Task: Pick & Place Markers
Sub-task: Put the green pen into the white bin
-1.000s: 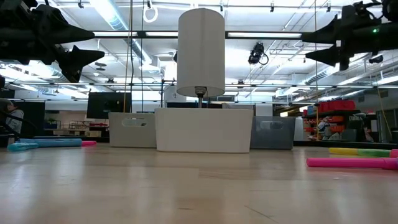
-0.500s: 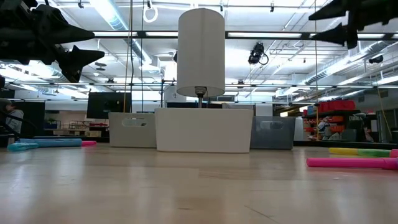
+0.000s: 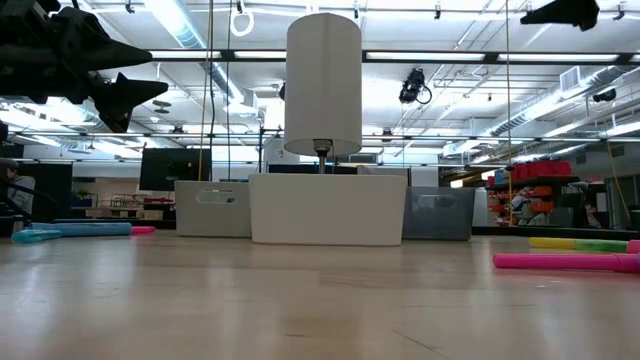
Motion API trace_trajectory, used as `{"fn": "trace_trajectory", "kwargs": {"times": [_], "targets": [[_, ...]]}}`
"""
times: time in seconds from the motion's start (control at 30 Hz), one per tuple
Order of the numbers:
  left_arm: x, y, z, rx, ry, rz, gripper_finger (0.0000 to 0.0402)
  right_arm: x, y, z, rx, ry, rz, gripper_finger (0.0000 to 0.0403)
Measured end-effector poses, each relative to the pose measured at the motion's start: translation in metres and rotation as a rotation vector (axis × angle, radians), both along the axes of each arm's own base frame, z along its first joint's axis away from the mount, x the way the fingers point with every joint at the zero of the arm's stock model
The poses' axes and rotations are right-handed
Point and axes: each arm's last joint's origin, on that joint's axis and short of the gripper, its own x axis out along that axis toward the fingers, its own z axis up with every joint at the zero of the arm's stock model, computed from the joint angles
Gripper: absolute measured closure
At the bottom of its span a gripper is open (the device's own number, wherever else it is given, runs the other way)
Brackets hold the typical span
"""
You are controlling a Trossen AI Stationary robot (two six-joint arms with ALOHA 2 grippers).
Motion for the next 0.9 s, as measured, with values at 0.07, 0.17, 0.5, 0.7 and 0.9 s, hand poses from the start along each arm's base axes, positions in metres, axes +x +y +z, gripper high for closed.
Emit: {"fn": "trace_trajectory", "kwargs": {"times": [0.07, 0.17, 0.5, 0.7, 0.9], "targets": [[0.0, 0.0, 0.0, 0.0, 0.0, 0.0, 0.0168, -0.001, 0.001, 0.007, 0.019, 0.018, 0.019, 0.005], [0.0, 0.0, 0.0, 0.0, 0.0, 0.0, 0.0168, 0.0, 0.002, 0.015, 0.074, 0.044, 0.029, 0.005], [0.0, 0.0, 0.0, 0.0, 0.0, 0.0, 0.0168, 0.008, 0.0, 0.024, 0.222, 0.207, 0.127, 0.005], [0.0, 0.0, 0.0, 0.0, 0.0, 0.0, 0.0168, 0.016, -0.001, 0.027, 0.303, 0.309, 0.171, 0.005], [0.0, 0.0, 0.0, 0.0, 0.0, 0.0, 0.0168, 0.026, 0.0, 0.036, 0.429, 0.337, 0.18, 0.005]]}}
